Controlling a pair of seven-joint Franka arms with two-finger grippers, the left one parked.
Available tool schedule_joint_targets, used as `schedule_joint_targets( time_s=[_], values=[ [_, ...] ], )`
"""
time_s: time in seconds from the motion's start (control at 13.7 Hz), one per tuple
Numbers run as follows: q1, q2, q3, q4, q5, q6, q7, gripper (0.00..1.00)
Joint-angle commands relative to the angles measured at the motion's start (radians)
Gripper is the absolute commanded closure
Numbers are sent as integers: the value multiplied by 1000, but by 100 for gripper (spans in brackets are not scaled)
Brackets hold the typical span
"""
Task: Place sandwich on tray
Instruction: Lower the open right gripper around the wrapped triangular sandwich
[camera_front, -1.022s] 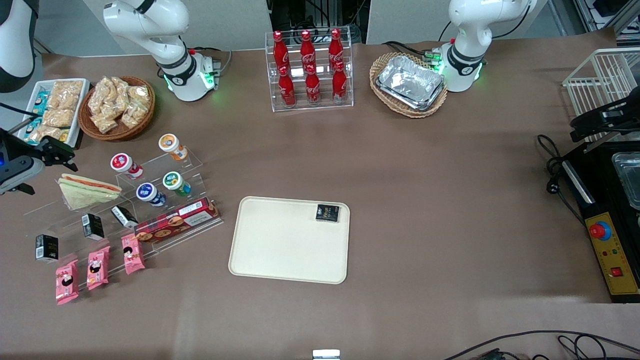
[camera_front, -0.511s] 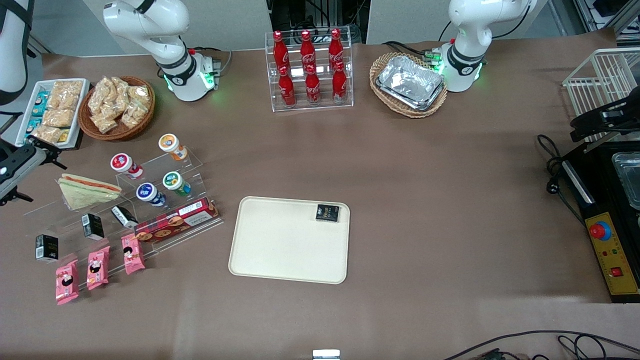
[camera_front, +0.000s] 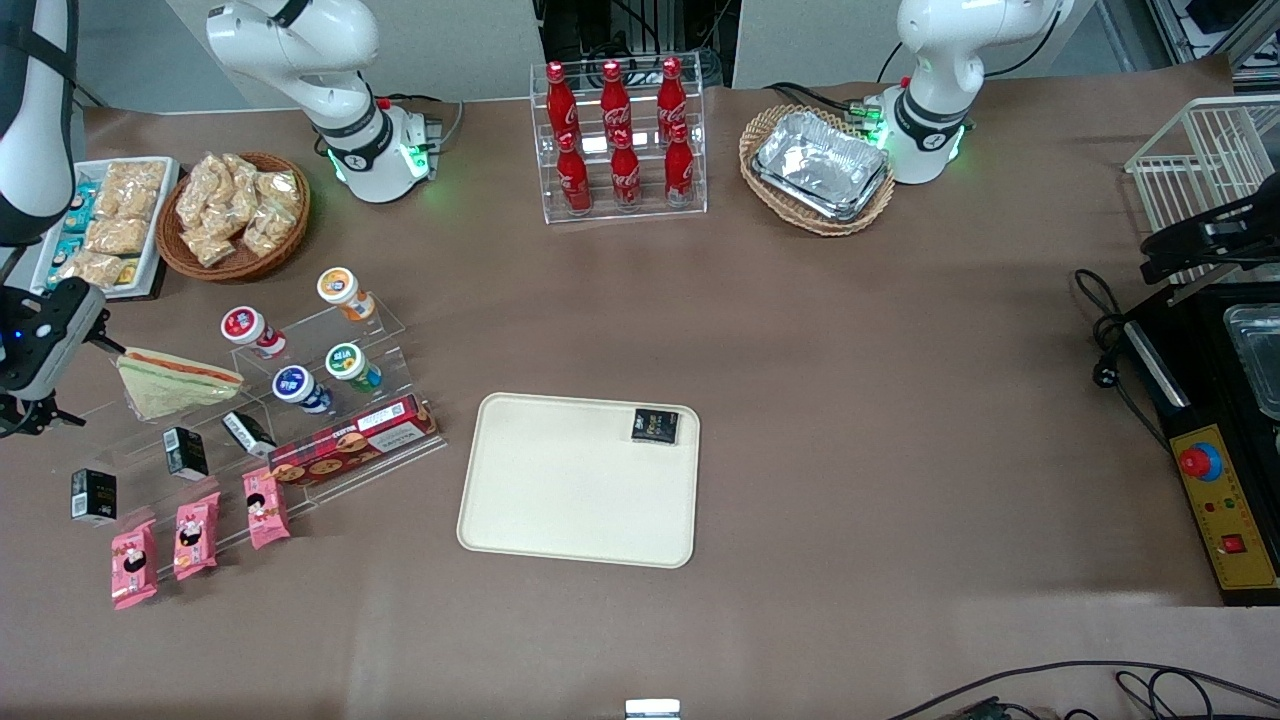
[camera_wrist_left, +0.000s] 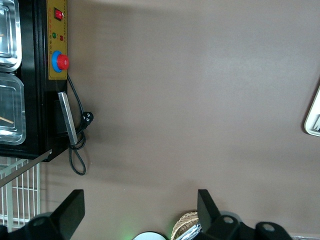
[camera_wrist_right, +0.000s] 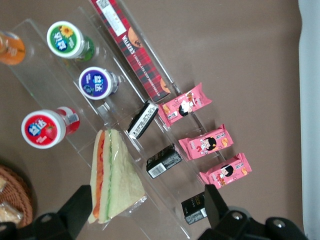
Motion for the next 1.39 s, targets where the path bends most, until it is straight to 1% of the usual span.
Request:
schedule_joint_targets(
  time_s=[0.0, 0.15, 0.29, 0.37, 0.51, 0.8, 0.88, 1.02, 1.17, 1.31],
  values=[
    [-2, -23, -14, -50, 18, 26, -147, 0],
    [-2, -26, -36, -76, 19, 26, -199, 0],
    [-2, -32, -46, -105, 42, 27, -251, 0],
    [0, -34, -69, -118, 45, 30, -270, 0],
    [0, -39, -87, -144, 45, 35, -285, 0],
    [0, -108, -132, -286, 47, 150, -331, 0],
    [0, -118, -132, -308, 47, 168, -344, 0],
    [0, -114, -152, -317, 47, 187, -368, 0],
    [0, -117, -156, -366, 47, 243, -384, 0],
    [0, -112, -168, -380, 47, 288, -400, 0]
  ],
)
